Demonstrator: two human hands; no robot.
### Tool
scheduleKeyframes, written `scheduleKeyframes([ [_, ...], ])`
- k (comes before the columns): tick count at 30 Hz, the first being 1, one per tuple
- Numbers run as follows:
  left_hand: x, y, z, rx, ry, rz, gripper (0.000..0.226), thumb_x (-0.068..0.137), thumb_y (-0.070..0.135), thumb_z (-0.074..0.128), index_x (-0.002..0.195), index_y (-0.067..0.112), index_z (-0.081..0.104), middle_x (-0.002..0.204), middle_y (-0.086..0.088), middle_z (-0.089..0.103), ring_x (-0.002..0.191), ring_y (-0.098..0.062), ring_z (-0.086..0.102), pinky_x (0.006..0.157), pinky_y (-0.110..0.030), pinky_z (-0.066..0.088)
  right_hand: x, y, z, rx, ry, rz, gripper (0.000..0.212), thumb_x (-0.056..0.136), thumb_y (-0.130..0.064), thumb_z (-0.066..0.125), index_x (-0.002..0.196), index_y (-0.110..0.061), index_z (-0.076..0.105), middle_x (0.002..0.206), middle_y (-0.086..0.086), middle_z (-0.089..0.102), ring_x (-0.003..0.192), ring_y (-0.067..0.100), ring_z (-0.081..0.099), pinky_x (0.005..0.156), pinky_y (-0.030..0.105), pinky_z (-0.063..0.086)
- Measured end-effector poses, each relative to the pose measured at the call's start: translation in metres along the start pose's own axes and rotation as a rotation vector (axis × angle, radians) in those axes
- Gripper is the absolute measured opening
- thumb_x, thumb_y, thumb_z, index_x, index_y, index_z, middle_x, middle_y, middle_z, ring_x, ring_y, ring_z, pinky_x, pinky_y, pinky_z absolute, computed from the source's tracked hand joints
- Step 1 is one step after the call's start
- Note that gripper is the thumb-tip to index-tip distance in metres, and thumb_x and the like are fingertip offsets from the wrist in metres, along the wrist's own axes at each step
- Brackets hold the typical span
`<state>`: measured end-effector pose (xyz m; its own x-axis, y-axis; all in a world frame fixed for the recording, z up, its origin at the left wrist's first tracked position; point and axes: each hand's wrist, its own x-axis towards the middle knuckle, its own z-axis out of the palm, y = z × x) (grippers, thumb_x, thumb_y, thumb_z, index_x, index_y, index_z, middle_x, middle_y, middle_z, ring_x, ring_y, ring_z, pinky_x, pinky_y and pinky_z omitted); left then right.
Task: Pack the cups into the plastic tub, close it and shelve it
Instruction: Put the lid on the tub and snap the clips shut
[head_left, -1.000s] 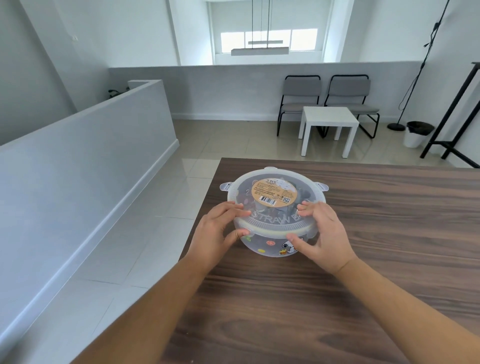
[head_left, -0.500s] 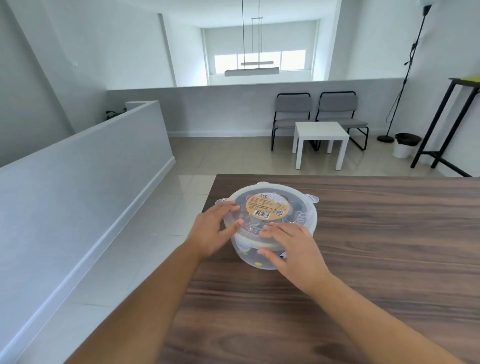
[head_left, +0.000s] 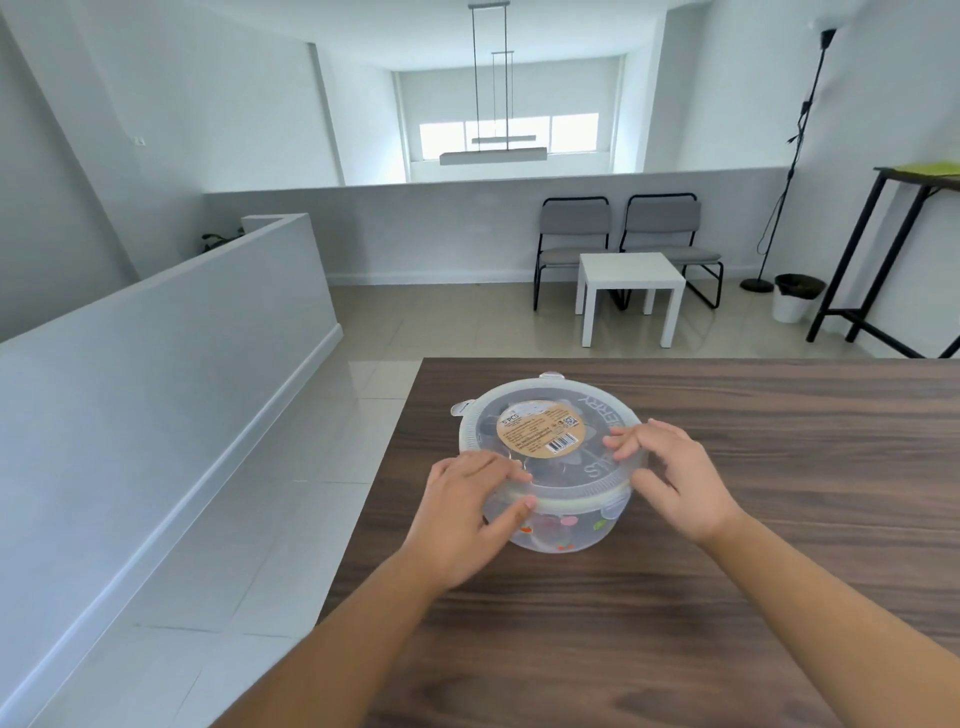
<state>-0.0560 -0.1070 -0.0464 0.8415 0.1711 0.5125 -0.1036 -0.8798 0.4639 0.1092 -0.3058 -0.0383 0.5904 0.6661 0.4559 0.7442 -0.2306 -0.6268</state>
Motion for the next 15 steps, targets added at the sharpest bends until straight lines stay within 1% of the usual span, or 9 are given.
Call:
scheduleKeyframes([
  [2, 0.013, -0.006, -0.008, -0.066, -0.014, -0.020, 0.022, 0.087, 0.041, 0.051, 0.101, 0.028, 0.063, 0.111, 0.017, 0.059, 0.109, -0.001, 0.050, 0.098, -0.039, 0.038, 0.003, -0.009, 0.002, -0.074, 0.010, -0.009, 0.010, 0.073, -0.017, 0.056, 0.079, -0.012, 0.063, 0.093, -0.003, 0.071, 0.100, 0.017, 0.063, 0.100, 0.031, 0.034],
  [4, 0.030, -0.017, -0.017, -0.095, -0.032, -0.083, 0.025, 0.091, 0.034, 0.051, 0.110, 0.024, 0.062, 0.122, 0.012, 0.057, 0.116, -0.004, 0.049, 0.101, -0.037, 0.037, 0.005, -0.026, 0.014, -0.162, -0.020, -0.083, 0.013, 0.079, -0.025, 0.059, 0.083, -0.015, 0.065, 0.092, -0.004, 0.070, 0.094, 0.019, 0.063, 0.092, 0.034, 0.040],
  [6, 0.047, -0.030, -0.022, -0.042, -0.111, -0.144, 0.030, 0.094, 0.028, 0.048, 0.122, 0.021, 0.056, 0.133, 0.007, 0.051, 0.125, -0.008, 0.043, 0.106, -0.038, 0.033, 0.003, -0.045, 0.032, -0.176, -0.098, -0.146, 0.019, 0.082, -0.032, 0.058, 0.093, -0.020, 0.067, 0.099, -0.007, 0.069, 0.097, 0.016, 0.061, 0.092, 0.033, 0.041],
  [8, 0.054, -0.041, -0.021, 0.021, -0.225, -0.193, 0.037, 0.096, 0.028, 0.044, 0.132, 0.022, 0.049, 0.145, 0.006, 0.041, 0.135, -0.008, 0.031, 0.113, -0.034, 0.023, -0.003, -0.055, 0.050, -0.227, -0.135, -0.186, 0.030, 0.083, -0.038, 0.058, 0.107, -0.021, 0.066, 0.115, -0.008, 0.067, 0.108, 0.013, 0.059, 0.098, 0.030, 0.040],
  [9, 0.054, -0.046, -0.019, 0.012, -0.252, -0.208, 0.038, 0.096, 0.028, 0.043, 0.134, 0.023, 0.047, 0.147, 0.007, 0.038, 0.137, -0.006, 0.027, 0.115, -0.030, 0.019, -0.007, -0.056, 0.055, -0.269, -0.125, -0.206, 0.034, 0.084, -0.038, 0.059, 0.114, -0.022, 0.065, 0.121, -0.008, 0.064, 0.114, 0.012, 0.057, 0.100, 0.030, 0.040],
  [10, 0.053, -0.049, -0.016, -0.013, -0.247, -0.217, 0.038, 0.096, 0.029, 0.043, 0.134, 0.024, 0.046, 0.147, 0.008, 0.037, 0.138, -0.004, 0.024, 0.114, -0.026, 0.016, -0.009, -0.056, 0.057, -0.300, -0.107, -0.229, 0.035, 0.086, -0.037, 0.060, 0.117, -0.022, 0.064, 0.125, -0.008, 0.063, 0.117, 0.012, 0.056, 0.101, 0.030, 0.040],
  [12, 0.049, -0.052, -0.012, -0.026, -0.194, -0.204, 0.038, 0.096, 0.031, 0.043, 0.133, 0.025, 0.048, 0.145, 0.008, 0.041, 0.136, -0.002, 0.026, 0.113, -0.022, 0.017, -0.011, -0.052, 0.053, -0.309, -0.096, -0.266, 0.035, 0.086, -0.033, 0.060, 0.119, -0.022, 0.064, 0.126, -0.008, 0.063, 0.120, 0.010, 0.056, 0.100, 0.031, 0.040],
  [14, 0.045, -0.052, -0.011, 0.005, -0.152, -0.172, 0.037, 0.095, 0.033, 0.046, 0.131, 0.025, 0.051, 0.142, 0.008, 0.045, 0.134, -0.002, 0.030, 0.112, -0.023, 0.020, -0.012, -0.041, 0.045, -0.270, -0.103, -0.276, 0.034, 0.086, -0.029, 0.060, 0.119, -0.023, 0.065, 0.126, -0.011, 0.062, 0.121, 0.006, 0.053, 0.101, 0.029, 0.038],
  [15, 0.042, -0.051, -0.011, 0.017, -0.129, -0.155, 0.037, 0.094, 0.033, 0.048, 0.129, 0.025, 0.052, 0.140, 0.008, 0.048, 0.133, -0.003, 0.033, 0.113, -0.025, 0.022, -0.013, -0.035, 0.040, -0.235, -0.111, -0.259, 0.033, 0.087, -0.028, 0.060, 0.119, -0.025, 0.064, 0.127, -0.013, 0.061, 0.123, 0.002, 0.050, 0.103, 0.028, 0.035],
])
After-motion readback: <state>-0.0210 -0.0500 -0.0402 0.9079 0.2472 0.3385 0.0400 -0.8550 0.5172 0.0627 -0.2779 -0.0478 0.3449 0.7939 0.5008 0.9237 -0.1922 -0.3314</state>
